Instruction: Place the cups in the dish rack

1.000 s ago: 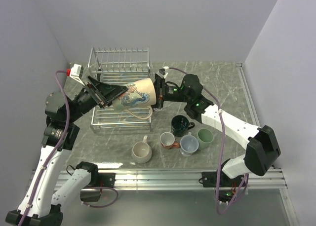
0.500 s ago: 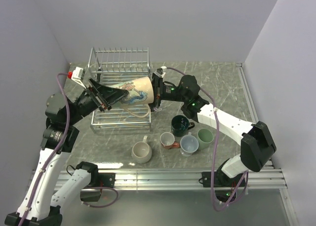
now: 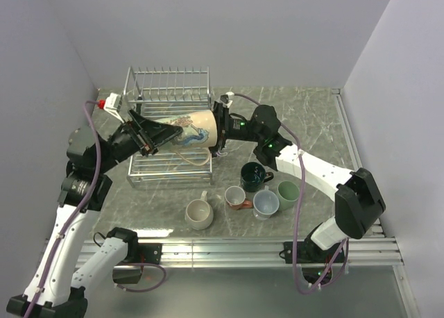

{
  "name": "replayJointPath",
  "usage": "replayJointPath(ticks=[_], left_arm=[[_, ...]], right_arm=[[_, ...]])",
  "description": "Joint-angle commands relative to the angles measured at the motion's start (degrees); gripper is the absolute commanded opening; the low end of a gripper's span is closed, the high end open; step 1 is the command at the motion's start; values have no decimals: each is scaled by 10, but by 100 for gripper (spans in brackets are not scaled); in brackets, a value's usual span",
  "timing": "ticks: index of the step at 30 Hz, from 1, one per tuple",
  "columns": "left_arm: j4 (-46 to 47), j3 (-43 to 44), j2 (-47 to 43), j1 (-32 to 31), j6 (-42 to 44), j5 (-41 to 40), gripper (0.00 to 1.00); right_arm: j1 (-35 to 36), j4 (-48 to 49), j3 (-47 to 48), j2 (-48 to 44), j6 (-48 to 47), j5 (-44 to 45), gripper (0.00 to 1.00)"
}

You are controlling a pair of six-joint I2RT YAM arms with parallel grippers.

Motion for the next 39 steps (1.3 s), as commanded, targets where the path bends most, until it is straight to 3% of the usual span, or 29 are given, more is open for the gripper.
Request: replayJointPath(ticks=[1, 7, 10, 14, 17, 22, 26, 34, 39], left_arm=[[-23, 54, 14, -4, 39, 0, 0], [-107, 89, 31, -4, 92, -43, 0], [-141, 99, 36, -4, 113, -69, 0], [-206, 132, 65, -4, 156, -119, 0], [-287, 180, 102, -4, 204, -201, 0], [-366, 222, 180, -4, 266, -349, 0], [-369, 239, 277, -4, 297, -453, 0], [-361, 321, 487, -17, 330, -585, 0], [-374, 397, 572, -17, 347, -635, 1]], right_arm=[[-13, -6, 19, -19, -28, 7, 56], [-52, -128, -7, -52, -99, 4, 61], [-86, -244, -4, -67, -177, 7, 61], [-147, -538, 11, -69, -333, 44, 59], [-199, -667, -1, -73, -440, 94, 57], [-236, -705, -40, -100, -506, 107, 55], [-236, -714, -53, -110, -518, 104, 54], [-236, -762, -66, -127, -565, 117, 53], [-239, -782, -76, -147, -581, 123, 53]])
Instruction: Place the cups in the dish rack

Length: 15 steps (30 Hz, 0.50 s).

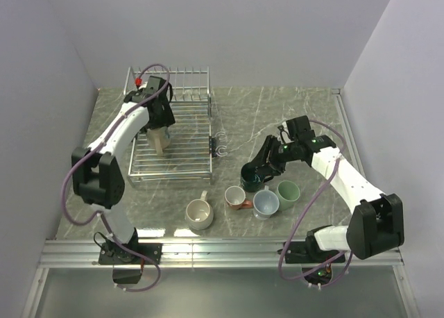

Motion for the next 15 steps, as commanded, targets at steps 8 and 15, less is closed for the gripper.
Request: replayJointPath(ticks=[8, 15], left_arm=[[15, 142, 88, 25, 14, -48, 9], [45, 97, 78, 47, 8, -15, 56]], right_arm=[[-8, -36, -23, -43, -38, 11, 52], [-12, -43, -22, -44, -46, 16, 53]])
